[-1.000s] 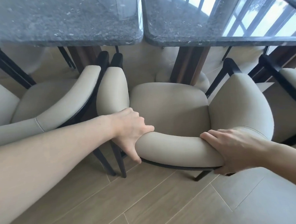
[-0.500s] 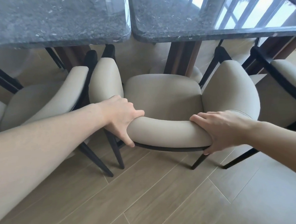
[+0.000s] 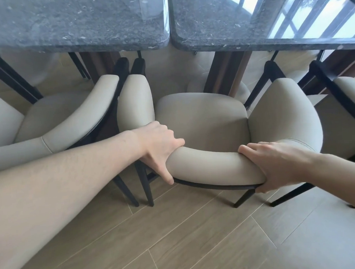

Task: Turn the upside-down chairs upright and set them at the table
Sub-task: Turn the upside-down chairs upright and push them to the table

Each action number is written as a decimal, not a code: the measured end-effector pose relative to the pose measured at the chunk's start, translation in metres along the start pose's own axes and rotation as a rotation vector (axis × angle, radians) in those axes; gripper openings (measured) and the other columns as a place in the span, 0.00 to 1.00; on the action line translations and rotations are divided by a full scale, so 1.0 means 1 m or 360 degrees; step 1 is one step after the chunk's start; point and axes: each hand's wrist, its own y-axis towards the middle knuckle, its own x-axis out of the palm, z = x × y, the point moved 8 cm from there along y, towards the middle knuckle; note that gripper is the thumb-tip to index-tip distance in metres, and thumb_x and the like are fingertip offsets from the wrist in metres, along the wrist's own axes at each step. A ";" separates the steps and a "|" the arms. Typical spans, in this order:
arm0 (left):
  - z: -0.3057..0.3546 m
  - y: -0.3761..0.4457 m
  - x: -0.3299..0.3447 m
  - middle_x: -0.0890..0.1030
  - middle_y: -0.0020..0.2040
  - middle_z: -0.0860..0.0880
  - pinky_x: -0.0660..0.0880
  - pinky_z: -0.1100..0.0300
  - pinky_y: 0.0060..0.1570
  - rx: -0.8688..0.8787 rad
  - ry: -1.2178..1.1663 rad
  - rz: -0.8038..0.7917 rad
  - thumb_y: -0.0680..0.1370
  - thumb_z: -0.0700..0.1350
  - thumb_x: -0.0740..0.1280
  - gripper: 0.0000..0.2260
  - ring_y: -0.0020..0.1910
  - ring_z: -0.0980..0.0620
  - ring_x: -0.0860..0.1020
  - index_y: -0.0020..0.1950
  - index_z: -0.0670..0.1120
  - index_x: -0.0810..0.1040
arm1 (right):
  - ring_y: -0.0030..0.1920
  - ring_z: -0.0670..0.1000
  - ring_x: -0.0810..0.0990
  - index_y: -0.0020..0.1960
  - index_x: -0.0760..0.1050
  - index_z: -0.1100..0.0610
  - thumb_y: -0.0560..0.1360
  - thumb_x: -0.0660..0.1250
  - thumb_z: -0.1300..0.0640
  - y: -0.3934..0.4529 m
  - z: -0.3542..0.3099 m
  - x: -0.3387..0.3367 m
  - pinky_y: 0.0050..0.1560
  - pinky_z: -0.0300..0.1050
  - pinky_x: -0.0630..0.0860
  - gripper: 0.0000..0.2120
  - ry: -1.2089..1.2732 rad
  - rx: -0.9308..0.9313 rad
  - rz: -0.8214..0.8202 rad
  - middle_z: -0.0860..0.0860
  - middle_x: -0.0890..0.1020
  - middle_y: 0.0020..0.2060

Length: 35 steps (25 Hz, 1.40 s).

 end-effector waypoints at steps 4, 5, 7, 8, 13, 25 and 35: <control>0.009 -0.006 0.004 0.77 0.38 0.51 0.64 0.55 0.35 0.0038 -0.0028 -0.0010 0.56 0.81 0.59 0.37 0.36 0.46 0.76 0.48 0.51 0.65 | 0.49 0.47 0.75 0.59 0.61 0.46 0.58 0.69 0.29 -0.008 -0.007 0.005 0.48 0.43 0.76 0.38 -0.0003 -0.0003 -0.0029 0.41 0.71 0.47; 0.009 -0.007 0.005 0.79 0.40 0.51 0.65 0.55 0.35 0.0035 -0.0038 -0.0008 0.56 0.81 0.59 0.37 0.37 0.46 0.77 0.48 0.51 0.65 | 0.49 0.46 0.75 0.59 0.61 0.46 0.58 0.69 0.29 -0.009 -0.008 0.005 0.47 0.42 0.75 0.38 -0.0003 0.0008 -0.0030 0.41 0.70 0.46; 0.011 -0.008 0.007 0.79 0.42 0.51 0.66 0.54 0.36 0.0030 -0.0029 -0.0004 0.57 0.81 0.58 0.38 0.39 0.45 0.79 0.50 0.51 0.65 | 0.50 0.47 0.75 0.60 0.61 0.46 0.58 0.70 0.30 -0.011 -0.009 0.006 0.47 0.41 0.74 0.38 0.0004 0.0017 -0.0022 0.41 0.69 0.46; 0.010 -0.008 0.007 0.79 0.43 0.51 0.67 0.54 0.36 0.0026 -0.0025 -0.0008 0.57 0.81 0.58 0.38 0.40 0.45 0.79 0.50 0.51 0.65 | 0.50 0.47 0.75 0.61 0.61 0.46 0.58 0.70 0.30 -0.012 -0.009 0.005 0.48 0.41 0.73 0.39 0.0013 0.0023 -0.0009 0.41 0.69 0.47; 0.010 -0.008 0.011 0.79 0.44 0.53 0.70 0.53 0.40 -0.0035 -0.0101 -0.0040 0.56 0.83 0.58 0.40 0.43 0.47 0.79 0.51 0.52 0.65 | 0.54 0.48 0.74 0.65 0.61 0.46 0.58 0.73 0.33 -0.015 -0.008 0.007 0.57 0.44 0.72 0.41 0.0070 0.0142 0.0052 0.42 0.73 0.55; 0.044 -0.017 -0.014 0.72 0.72 0.49 0.65 0.50 0.69 -0.0555 -0.0999 -0.0437 0.73 0.48 0.66 0.30 0.70 0.47 0.70 0.76 0.54 0.65 | 0.64 0.53 0.70 0.73 0.62 0.53 0.74 0.66 0.59 -0.077 -0.014 -0.019 0.53 0.48 0.74 0.29 0.1022 0.0866 0.0336 0.51 0.68 0.68; 0.163 0.000 -0.184 0.79 0.67 0.57 0.67 0.58 0.70 -0.0290 -0.2215 0.0574 0.72 0.41 0.60 0.27 0.70 0.60 0.72 0.67 0.62 0.78 | 0.49 0.43 0.77 0.72 0.70 0.50 0.76 0.66 0.57 -0.231 0.029 -0.044 0.42 0.28 0.68 0.24 0.1859 0.1156 0.1077 0.47 0.76 0.66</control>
